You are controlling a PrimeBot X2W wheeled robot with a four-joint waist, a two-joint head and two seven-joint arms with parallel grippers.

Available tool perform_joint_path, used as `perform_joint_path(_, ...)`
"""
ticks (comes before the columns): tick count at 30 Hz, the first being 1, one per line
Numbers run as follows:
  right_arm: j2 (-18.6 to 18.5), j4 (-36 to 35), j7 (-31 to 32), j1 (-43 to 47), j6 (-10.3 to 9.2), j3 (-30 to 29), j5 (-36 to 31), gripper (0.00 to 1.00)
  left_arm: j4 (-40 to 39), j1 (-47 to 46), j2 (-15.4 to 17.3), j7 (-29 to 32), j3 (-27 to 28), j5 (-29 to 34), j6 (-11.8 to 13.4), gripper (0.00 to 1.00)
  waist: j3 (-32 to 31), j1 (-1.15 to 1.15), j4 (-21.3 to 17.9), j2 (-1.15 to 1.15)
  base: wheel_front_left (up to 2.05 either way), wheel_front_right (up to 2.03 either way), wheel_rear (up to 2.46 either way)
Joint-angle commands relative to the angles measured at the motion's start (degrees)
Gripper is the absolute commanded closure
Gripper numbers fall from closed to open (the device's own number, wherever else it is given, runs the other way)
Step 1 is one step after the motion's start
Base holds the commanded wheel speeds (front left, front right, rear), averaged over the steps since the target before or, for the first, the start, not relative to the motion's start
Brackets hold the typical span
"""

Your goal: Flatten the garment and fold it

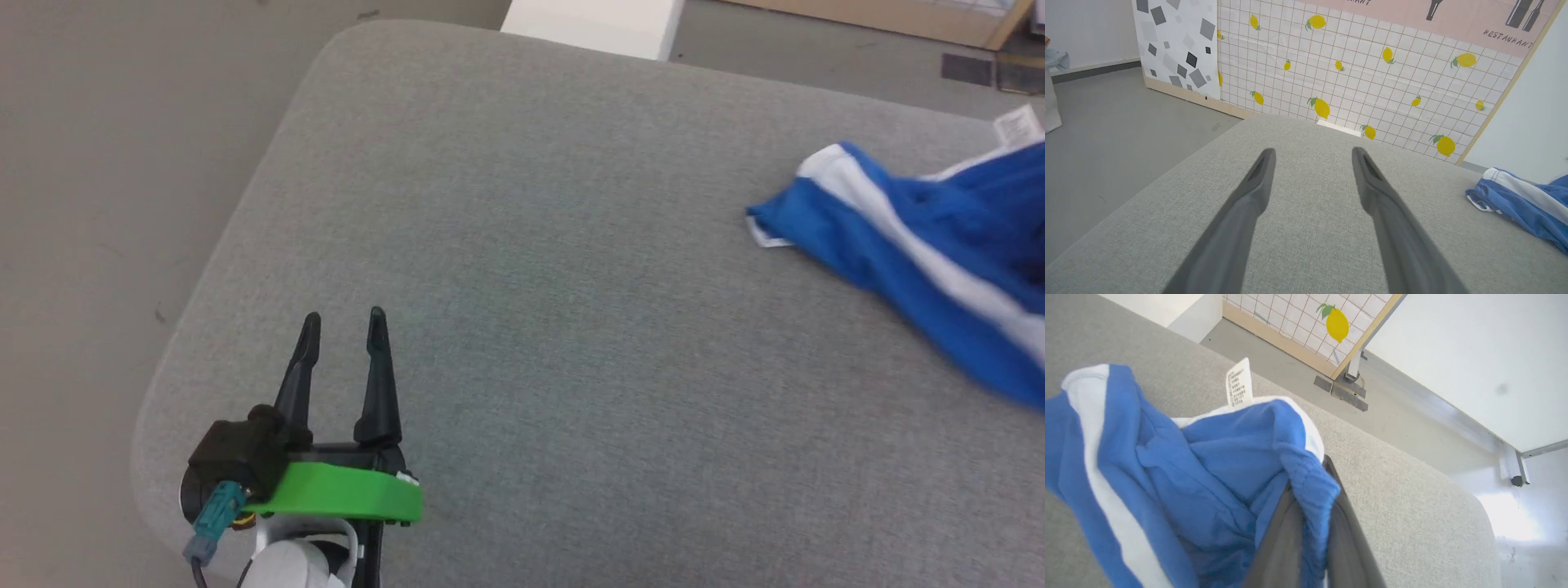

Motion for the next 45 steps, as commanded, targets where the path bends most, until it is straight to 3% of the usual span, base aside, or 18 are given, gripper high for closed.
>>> perform_joint_path(1,1.23,1.6,-0.11,-1.14,-0.1,-0.98,-0.59,1.0,0.01,-0.77,-0.14,-0.43,-0.08,-0.29,0.26,0.0,0.39,0.0,0.76,0.0,0.0,0.0,0.0)
perform_joint_path(3,1.84,3.89,-0.44,-2.58,-0.1,-1.71,-1.78,0.0,0.12,-0.74,-0.14,-0.43,-0.21,-0.36,0.46,0.0,0.14,0.0,0.98,0.0,0.0,0.0,0.0)
perform_joint_path(12,7.61,5.04,-14.17,-3.03,-0.1,-6.48,-0.7,0.0,1.08,0.77,-0.14,-0.43,0.96,0.28,0.11,0.0,-3.78,0.0,-1.21,0.0,0.0,0.0,0.0)
perform_joint_path(21,16.89,-5.47,-32.42,12.47,-0.1,-11.07,5.63,0.0,1.61,3.12,-0.15,-0.43,1.38,0.96,-0.71,0.0,-8.15,0.0,-5.11,0.0,0.0,0.0,0.0)
perform_joint_path(25,22.93,-10.11,-35.64,21.53,-0.1,-13.42,8.07,0.0,1.82,3.63,-0.15,-0.43,1.18,0.55,-0.72,0.0,-9.19,0.0,-6.26,0.0,0.0,0.0,0.0)
perform_joint_path(29,26.55,-14.38,-38.28,29.07,-0.1,-15.91,9.37,0.0,1.94,3.81,-0.15,-0.44,0.8,0.39,-0.76,0.0,-9.75,0.0,-7.01,0.0,0.0,0.0,0.0)
perform_joint_path(38,27.92,-16.35,-38.62,34.6,-0.1,-16.59,12.35,0.0,3.75,3.88,-0.15,-0.44,0.24,0.38,-2.18,0.0,-10.07,0.0,-10.31,0.0,0.0,0.0,0.0)
perform_joint_path(45,27.93,-16.77,-38.74,33.38,-0.1,-15.47,13.09,0.0,11.35,-6.07,0.1,0.01,-3.86,0.77,-6.89,0.0,-7.69,0.0,-14.1,0.0,0.0,0.0,0.0)
